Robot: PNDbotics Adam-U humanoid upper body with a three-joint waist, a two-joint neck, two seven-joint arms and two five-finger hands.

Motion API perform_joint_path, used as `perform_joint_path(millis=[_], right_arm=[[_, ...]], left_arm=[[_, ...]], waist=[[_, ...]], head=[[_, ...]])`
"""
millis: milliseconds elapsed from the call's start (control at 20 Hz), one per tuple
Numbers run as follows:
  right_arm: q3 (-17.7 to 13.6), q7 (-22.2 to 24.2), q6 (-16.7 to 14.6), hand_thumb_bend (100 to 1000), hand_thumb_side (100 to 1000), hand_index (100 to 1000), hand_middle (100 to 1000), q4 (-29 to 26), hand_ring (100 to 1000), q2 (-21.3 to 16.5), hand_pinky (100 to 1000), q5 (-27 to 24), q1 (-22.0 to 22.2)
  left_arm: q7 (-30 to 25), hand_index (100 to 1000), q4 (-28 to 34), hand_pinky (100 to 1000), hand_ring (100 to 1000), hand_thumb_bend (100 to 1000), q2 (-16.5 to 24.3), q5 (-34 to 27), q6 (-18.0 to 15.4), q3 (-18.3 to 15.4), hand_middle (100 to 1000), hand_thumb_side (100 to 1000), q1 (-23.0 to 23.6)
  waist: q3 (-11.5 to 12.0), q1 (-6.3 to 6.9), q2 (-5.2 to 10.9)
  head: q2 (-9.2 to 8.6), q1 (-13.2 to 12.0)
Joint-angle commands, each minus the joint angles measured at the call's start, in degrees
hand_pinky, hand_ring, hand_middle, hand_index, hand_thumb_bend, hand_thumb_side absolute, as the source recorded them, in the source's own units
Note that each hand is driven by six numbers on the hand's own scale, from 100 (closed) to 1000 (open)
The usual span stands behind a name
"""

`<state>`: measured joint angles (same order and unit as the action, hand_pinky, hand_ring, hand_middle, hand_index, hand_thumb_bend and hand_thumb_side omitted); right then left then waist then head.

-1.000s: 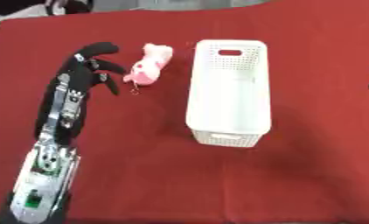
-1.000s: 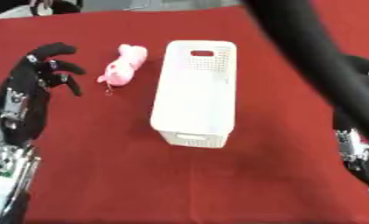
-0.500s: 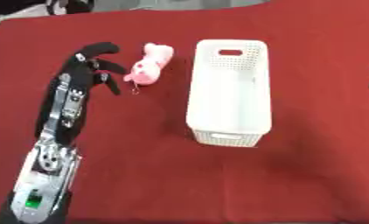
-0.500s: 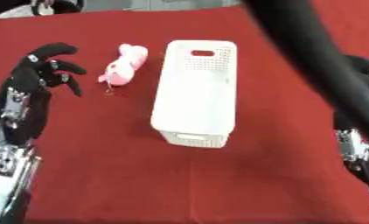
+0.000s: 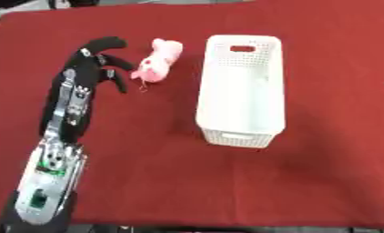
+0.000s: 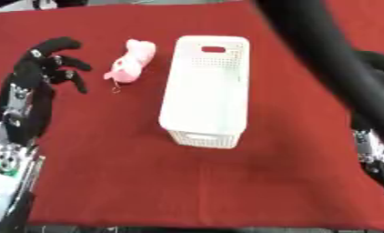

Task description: Pick up objects on the table and place them in the box.

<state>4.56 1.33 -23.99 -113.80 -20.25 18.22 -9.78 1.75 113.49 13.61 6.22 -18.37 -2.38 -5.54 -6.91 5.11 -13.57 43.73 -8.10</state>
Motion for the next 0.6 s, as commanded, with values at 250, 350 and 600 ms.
perform_joint_path(millis=[250,350,600], right_arm=[[-0.2,0.21,0.03,172,739,807,847,-0.79,791,-0.16,655,0.2,-0.12],[-0.2,0.25,0.05,172,738,808,847,-0.79,792,-0.08,655,0.19,-0.11],[-0.13,0.51,0.29,173,734,809,849,-0.79,794,0.35,657,0.21,-0.05]], left_arm=[[-0.21,835,1.11,330,612,185,1.59,0.18,-0.1,0.15,732,974,-0.67],[-0.24,835,1.11,329,612,179,1.63,0.17,-0.02,0.2,733,976,-0.73],[1.09,813,0.49,309,608,168,2.47,1.07,2.24,-0.15,719,933,-0.87]], waist=[[0.2,-0.53,0.42],[0.2,-0.56,0.34],[-0.18,-0.46,-0.14]], head=[[0.39,-1.61],[0.39,-1.75],[0.39,-2.12]])
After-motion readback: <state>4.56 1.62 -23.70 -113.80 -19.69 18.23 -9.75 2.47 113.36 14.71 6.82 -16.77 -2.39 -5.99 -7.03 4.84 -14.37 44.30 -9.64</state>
